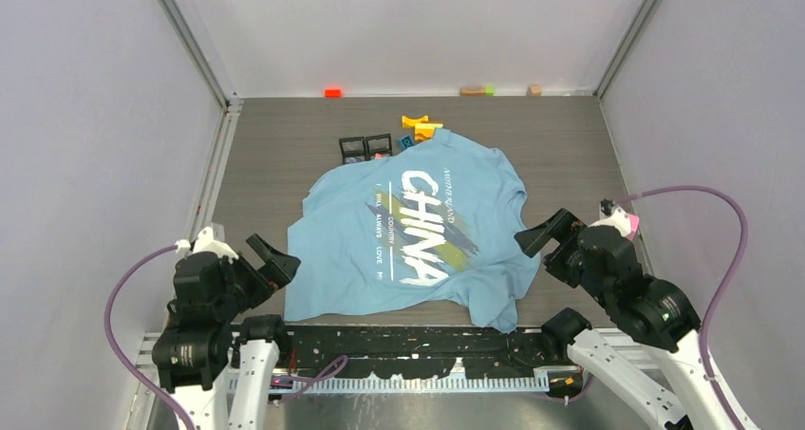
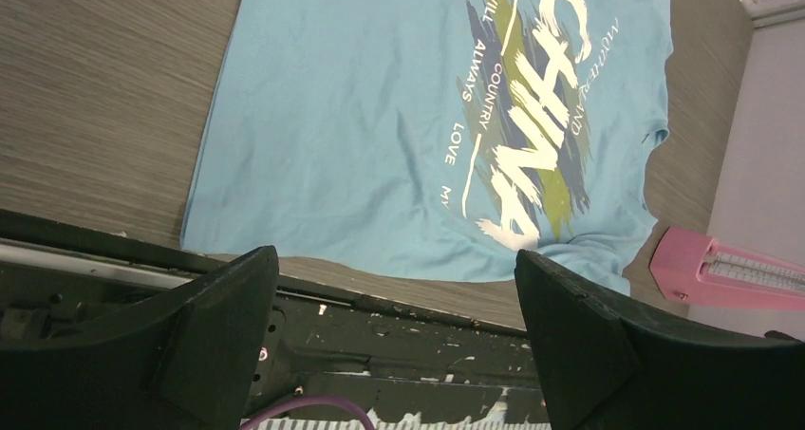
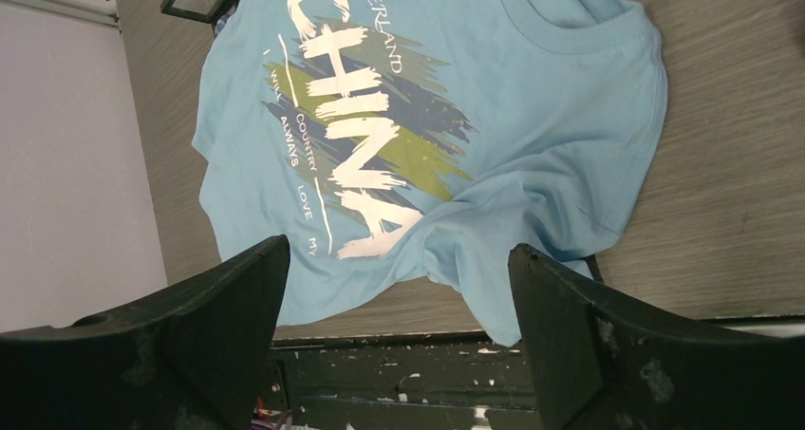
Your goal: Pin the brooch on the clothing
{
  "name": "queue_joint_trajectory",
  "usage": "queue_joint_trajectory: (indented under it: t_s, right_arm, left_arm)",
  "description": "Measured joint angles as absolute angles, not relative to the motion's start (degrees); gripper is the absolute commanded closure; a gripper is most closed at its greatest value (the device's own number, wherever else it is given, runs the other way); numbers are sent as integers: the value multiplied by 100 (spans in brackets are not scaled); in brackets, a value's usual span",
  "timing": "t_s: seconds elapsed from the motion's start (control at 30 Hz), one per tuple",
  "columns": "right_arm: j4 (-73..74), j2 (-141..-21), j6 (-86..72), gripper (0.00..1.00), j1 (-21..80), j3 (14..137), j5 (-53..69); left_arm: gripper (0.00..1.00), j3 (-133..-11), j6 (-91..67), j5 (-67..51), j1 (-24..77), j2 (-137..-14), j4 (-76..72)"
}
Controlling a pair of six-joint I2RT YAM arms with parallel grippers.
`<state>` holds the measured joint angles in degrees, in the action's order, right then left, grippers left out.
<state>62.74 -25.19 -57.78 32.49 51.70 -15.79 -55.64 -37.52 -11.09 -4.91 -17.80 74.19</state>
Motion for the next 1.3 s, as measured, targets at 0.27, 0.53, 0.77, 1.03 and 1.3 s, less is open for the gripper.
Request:
queue_joint_trajectory:
  t_s: [0.27,0.53,0.77,1.03,1.3]
  right_arm:
    - [5369,-3964,-5111,14,3249,5269,-1579]
    - [4235,-5725,-4510,14,3249,5089,-1208]
    - [3301,-6475,-4150,15,3249,4735,-735]
    - [2265,-7424,-4077,16,3249,4534,-436]
    - [2080,-7955,-4123,16,3249,4217,-377]
  left_arm:
    - [5,-5240,-3538,-1466,-491,-2926,6333]
    - [6,-4764,-3264,-1706,-471,-4342,5009]
    - [7,-4768,-3028,-1337,158,-5509,3688]
    - [7,-5065,-2974,-1026,1157,-7620,2180]
    - [7,-5675,-2816,-561,1151,-9039,1315]
